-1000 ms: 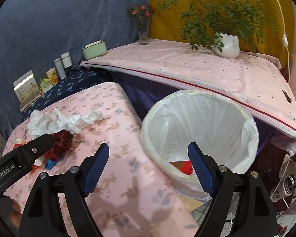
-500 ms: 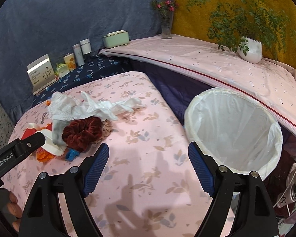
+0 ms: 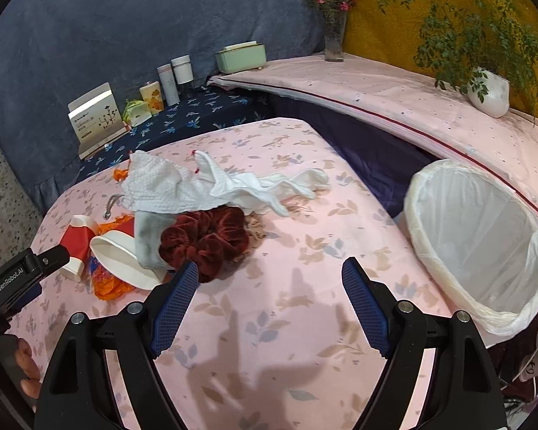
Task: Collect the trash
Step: 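Move both tools back toward the trash pile on the table, then grasp the red-and-white paper cup with the left tool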
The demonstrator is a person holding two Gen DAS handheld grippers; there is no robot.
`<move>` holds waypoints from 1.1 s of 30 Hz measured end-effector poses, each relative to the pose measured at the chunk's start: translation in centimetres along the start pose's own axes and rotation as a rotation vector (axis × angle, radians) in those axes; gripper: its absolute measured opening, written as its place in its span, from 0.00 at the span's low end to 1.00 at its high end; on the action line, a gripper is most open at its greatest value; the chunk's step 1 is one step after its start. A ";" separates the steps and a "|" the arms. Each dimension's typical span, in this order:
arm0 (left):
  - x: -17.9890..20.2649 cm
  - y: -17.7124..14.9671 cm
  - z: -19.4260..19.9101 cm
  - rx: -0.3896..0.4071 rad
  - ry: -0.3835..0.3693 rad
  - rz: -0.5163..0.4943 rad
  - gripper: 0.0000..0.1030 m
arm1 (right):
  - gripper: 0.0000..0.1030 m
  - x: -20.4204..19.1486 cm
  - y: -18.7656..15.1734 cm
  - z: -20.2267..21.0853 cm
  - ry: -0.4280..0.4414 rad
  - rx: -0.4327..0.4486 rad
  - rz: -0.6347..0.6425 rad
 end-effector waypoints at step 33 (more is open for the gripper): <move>-0.9 1.6 -3.9 -0.096 -0.075 0.048 0.02 | 0.34 -4.4 0.2 -6.4 0.062 -0.081 0.023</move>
Point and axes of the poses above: each gripper's, at about its wrist camera, not at the fingertips, and z roughly against the way its jaws point, x to its right, y to its top, the point moved 7 cm from there along -z, roughly the way its jaws point, and after that the axes turned 8 degrees about y, right-handed, at the moved point
